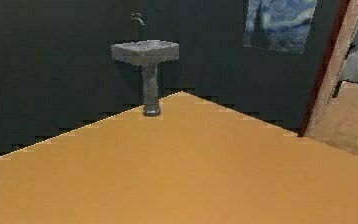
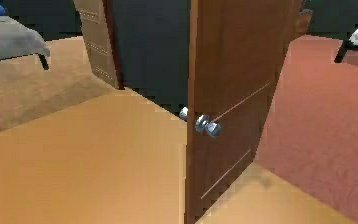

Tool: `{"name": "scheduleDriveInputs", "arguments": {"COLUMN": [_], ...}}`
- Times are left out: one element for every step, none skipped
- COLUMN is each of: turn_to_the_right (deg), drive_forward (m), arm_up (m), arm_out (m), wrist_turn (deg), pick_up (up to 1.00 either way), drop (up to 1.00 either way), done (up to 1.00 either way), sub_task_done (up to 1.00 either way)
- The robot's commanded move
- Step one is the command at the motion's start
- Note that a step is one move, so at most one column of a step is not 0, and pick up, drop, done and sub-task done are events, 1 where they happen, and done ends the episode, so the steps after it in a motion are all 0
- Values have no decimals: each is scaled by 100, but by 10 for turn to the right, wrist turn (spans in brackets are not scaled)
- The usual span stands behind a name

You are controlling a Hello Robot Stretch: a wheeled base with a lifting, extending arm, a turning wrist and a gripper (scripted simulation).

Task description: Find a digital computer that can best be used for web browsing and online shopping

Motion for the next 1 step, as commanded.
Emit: {"name": "scheduleDriveInputs", "arguments": {"turn_to_the_right": [450], "drive_forward": [0], "arm_up": [0], "arm_out": [0], "wrist_turn": [0], "pick_up": [0], "drop": [0], "done": [0], "sub_task_done": [0]}}
